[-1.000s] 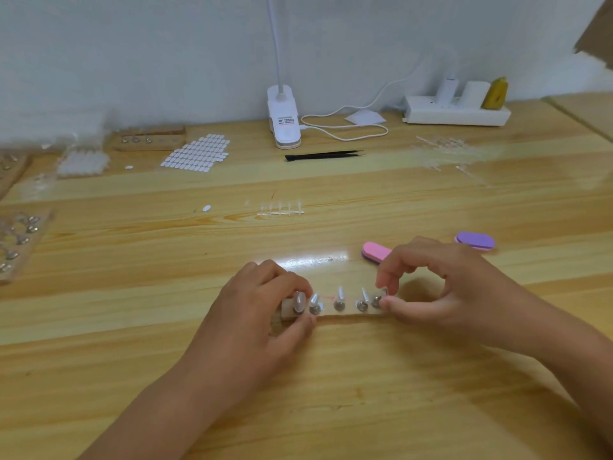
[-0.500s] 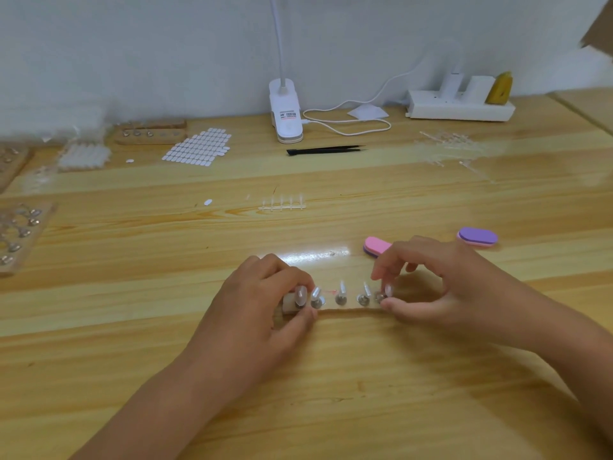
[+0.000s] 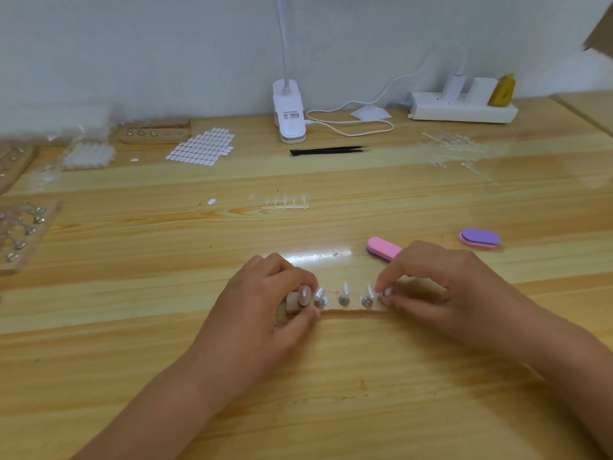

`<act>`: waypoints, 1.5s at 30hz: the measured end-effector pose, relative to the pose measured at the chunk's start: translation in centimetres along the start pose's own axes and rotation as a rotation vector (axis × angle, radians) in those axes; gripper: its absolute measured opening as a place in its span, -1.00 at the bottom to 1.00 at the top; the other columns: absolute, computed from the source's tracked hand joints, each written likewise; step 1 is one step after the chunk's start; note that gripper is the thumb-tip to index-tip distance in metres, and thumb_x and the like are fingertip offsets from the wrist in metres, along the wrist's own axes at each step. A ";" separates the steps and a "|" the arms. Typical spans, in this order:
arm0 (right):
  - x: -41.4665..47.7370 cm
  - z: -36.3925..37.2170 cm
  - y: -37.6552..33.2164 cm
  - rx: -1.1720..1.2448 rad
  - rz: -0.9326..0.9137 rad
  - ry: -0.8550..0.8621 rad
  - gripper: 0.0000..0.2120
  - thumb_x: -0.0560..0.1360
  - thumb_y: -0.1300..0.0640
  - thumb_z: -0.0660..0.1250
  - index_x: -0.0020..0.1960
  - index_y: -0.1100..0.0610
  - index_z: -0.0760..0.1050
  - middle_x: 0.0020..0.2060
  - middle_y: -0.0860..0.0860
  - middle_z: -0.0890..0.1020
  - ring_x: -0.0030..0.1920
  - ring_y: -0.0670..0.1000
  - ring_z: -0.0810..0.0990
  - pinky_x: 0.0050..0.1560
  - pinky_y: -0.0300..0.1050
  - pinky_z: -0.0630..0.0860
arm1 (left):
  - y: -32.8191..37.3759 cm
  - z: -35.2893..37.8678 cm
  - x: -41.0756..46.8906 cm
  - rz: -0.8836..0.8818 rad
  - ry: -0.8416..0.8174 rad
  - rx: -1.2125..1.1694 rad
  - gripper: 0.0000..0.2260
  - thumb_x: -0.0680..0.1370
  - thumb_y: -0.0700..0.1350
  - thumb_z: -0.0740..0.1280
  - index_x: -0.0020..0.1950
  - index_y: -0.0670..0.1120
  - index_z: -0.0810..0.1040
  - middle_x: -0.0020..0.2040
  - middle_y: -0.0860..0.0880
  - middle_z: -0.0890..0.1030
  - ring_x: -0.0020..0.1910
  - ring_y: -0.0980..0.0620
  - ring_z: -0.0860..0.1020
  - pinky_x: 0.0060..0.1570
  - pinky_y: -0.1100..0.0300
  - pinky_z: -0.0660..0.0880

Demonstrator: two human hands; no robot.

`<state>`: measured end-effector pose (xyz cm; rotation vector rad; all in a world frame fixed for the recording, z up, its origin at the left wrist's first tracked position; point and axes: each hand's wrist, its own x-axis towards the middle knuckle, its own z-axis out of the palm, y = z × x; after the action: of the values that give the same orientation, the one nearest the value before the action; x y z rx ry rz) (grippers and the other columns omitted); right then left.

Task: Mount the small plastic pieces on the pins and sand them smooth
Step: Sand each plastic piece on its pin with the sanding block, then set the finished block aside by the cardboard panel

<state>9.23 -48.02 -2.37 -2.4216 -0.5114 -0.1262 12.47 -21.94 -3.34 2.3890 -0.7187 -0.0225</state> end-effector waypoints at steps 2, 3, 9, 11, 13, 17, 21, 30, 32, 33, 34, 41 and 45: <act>0.0 -0.2 0.1 0.024 -0.002 -0.015 -0.72 0.45 0.23 0.53 0.03 -0.12 0.63 -0.12 -0.22 0.63 0.03 -0.15 0.61 0.01 -0.30 0.49 | 0.0 0.0 -0.1 0.001 0.000 -0.009 -0.86 0.48 0.01 0.41 0.02 0.18 0.59 -0.06 0.24 0.50 0.04 0.16 0.43 -0.05 0.32 0.36; 0.0 -0.4 0.1 0.057 0.025 -0.036 -0.71 0.46 0.16 0.52 0.08 -0.17 0.60 -0.10 -0.22 0.63 0.04 -0.14 0.61 0.02 -0.31 0.49 | 0.0 0.0 -0.1 0.001 -0.004 -0.018 -0.86 0.48 0.01 0.41 0.01 0.19 0.58 -0.06 0.24 0.50 0.05 0.16 0.44 -0.05 0.32 0.37; 0.0 -1.0 0.7 -0.086 0.075 -0.165 -0.75 0.44 -0.13 0.50 0.07 -0.13 0.55 -0.11 -0.27 0.52 0.08 -0.22 0.42 0.03 -0.39 0.34 | 0.5 -0.5 1.3 0.073 -0.018 -0.061 -0.91 0.51 0.00 0.38 -0.04 0.19 0.53 0.01 0.25 0.48 0.04 0.16 0.47 -0.08 0.41 0.35; -0.1 -1.9 1.0 -0.042 0.098 -0.119 -0.81 0.45 -0.06 0.52 -0.01 -0.16 0.55 -0.15 -0.26 0.53 0.04 -0.20 0.43 -0.01 -0.37 0.33 | 1.1 -0.7 2.7 0.098 -0.026 -0.075 -0.92 0.47 0.06 0.35 -0.06 0.23 0.51 0.01 0.25 0.48 0.01 0.19 0.47 -0.07 0.44 0.34; -0.4 -3.4 1.6 -0.025 0.149 -0.060 -0.77 0.43 -0.03 0.53 -0.08 -0.24 0.50 -0.17 -0.21 0.57 0.01 -0.14 0.47 -0.03 -0.35 0.36 | 2.0 -0.3 4.7 0.117 -0.016 -0.068 -0.89 0.49 0.05 0.39 -0.05 0.24 0.51 0.01 0.25 0.48 0.01 0.22 0.47 -0.08 0.47 0.32; -1.4 -7.6 4.0 0.003 0.318 0.141 -0.74 0.34 0.03 0.60 -0.21 -0.25 0.54 -0.17 -0.25 0.61 -0.07 -0.11 0.52 -0.12 -0.37 0.37 | 5.0 2.4 11.0 0.178 0.047 -0.047 -0.64 0.49 -0.04 0.44 0.24 0.20 0.46 0.15 0.31 0.41 0.13 0.28 0.42 0.03 0.53 0.28; -2.5 -11.7 9.8 -0.011 0.625 0.427 -0.74 0.30 0.12 0.64 -0.30 -0.14 0.59 -0.34 -0.22 0.64 -0.26 -0.24 0.55 -0.25 -0.41 0.40 | 10.1 7.7 17.8 0.276 0.040 -0.006 -0.48 0.53 0.01 0.37 0.46 0.03 0.31 0.33 0.10 0.36 0.28 0.13 0.37 0.25 0.35 0.28; -0.7 -20.6 24.0 -0.281 1.164 0.647 -0.58 0.45 -0.10 0.50 -0.41 0.16 0.55 -0.42 0.11 0.57 -0.32 0.10 0.54 -0.39 -0.05 0.35 | 22.1 20.1 29.2 0.389 -0.300 0.183 -0.62 0.60 -0.04 0.18 0.39 -0.12 0.39 0.39 -0.09 0.36 0.33 -0.11 0.32 0.30 0.02 0.27; 0.0 -21.7 26.4 -0.329 1.242 0.690 -0.67 0.47 -0.11 0.46 -0.31 0.12 0.59 -0.33 0.07 0.61 -0.26 0.11 0.57 -0.37 -0.14 0.33 | 23.3 22.0 30.8 0.399 -0.279 0.201 -0.64 0.59 -0.04 0.18 0.36 -0.11 0.42 0.36 -0.08 0.39 0.32 -0.12 0.32 0.29 0.02 0.24; 0.3 -21.9 27.4 -0.345 1.279 0.711 -0.70 0.47 -0.11 0.44 -0.19 0.14 0.62 -0.23 0.09 0.65 -0.17 0.16 0.61 -0.31 -0.13 0.39 | 23.5 22.8 31.3 0.397 -0.264 0.195 -0.64 0.59 -0.04 0.18 0.36 -0.09 0.42 0.35 -0.07 0.39 0.31 -0.11 0.31 0.29 0.02 0.23; 0.6 -22.0 28.3 -0.365 1.311 0.722 -0.70 0.49 -0.09 0.41 -0.10 0.16 0.61 -0.13 0.12 0.66 -0.09 0.20 0.63 -0.25 -0.12 0.42 | 23.5 23.4 31.6 0.391 -0.246 0.181 -0.64 0.59 -0.02 0.16 0.36 -0.07 0.41 0.34 -0.06 0.38 0.31 -0.09 0.29 0.29 0.03 0.21; 2.2 -21.9 32.1 -0.527 1.332 0.728 -0.68 0.59 -0.07 0.30 0.10 0.19 0.50 0.06 0.15 0.63 0.07 0.23 0.62 -0.14 -0.07 0.36 | 22.7 25.2 32.8 0.392 -0.144 0.083 -0.63 0.56 0.04 0.15 0.35 0.01 0.40 0.29 0.01 0.36 0.28 -0.03 0.28 0.26 0.08 0.20; 2.6 -21.8 32.6 -0.543 1.340 0.725 -0.66 0.60 -0.11 0.31 0.09 0.19 0.51 0.06 0.16 0.64 0.07 0.23 0.63 -0.15 -0.07 0.34 | 22.7 25.3 32.7 0.401 -0.131 0.082 -0.63 0.57 0.04 0.15 0.35 0.01 0.40 0.29 0.02 0.36 0.27 -0.03 0.29 0.25 0.09 0.19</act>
<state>25.24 -83.91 -3.77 -2.4291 1.5922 -0.5497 24.40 -67.53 -5.17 2.2913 -1.2710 0.0193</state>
